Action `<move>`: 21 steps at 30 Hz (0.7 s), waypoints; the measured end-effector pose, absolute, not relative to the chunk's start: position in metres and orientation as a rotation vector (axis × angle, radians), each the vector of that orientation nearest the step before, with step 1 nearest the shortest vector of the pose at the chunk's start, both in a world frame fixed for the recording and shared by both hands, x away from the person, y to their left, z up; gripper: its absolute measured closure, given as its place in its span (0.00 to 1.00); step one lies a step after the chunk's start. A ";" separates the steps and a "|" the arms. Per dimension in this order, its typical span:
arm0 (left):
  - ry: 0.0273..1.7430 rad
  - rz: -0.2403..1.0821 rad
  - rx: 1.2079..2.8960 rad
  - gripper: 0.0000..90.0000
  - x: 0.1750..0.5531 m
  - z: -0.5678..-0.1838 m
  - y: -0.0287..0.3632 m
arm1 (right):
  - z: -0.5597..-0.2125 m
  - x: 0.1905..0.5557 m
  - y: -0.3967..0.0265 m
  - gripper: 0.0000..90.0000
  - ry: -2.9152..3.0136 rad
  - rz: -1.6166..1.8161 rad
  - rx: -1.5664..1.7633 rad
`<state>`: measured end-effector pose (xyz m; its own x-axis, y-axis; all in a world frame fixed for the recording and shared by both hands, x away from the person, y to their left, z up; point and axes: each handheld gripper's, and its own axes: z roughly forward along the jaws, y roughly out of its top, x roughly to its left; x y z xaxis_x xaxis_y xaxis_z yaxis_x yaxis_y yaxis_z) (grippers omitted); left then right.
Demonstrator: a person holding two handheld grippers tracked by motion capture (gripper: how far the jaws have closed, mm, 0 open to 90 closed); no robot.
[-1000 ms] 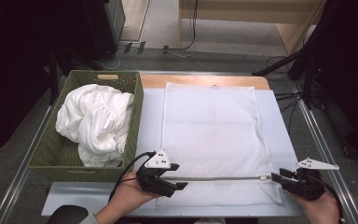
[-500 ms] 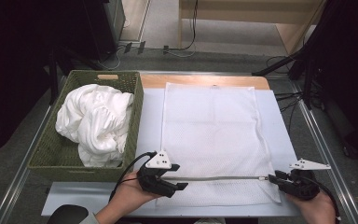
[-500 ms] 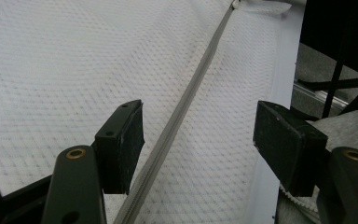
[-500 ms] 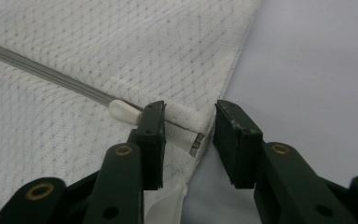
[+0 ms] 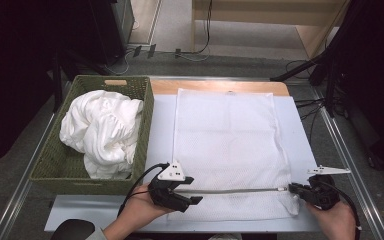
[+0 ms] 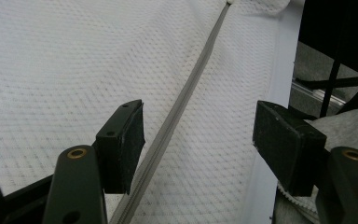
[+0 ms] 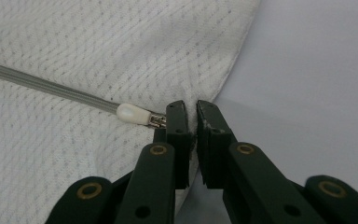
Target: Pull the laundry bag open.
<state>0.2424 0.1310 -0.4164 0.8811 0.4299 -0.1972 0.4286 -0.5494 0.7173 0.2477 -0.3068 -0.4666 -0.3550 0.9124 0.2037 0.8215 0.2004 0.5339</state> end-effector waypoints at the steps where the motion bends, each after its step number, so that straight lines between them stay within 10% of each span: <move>1: 0.614 0.003 2.219 0.38 0.242 -0.416 0.131 | -0.467 0.249 -0.307 0.95 2.315 0.889 1.696; 21: 0.628 -0.012 2.205 0.38 0.244 -0.416 0.131 | -0.441 0.244 -0.311 0.95 2.221 1.210 1.715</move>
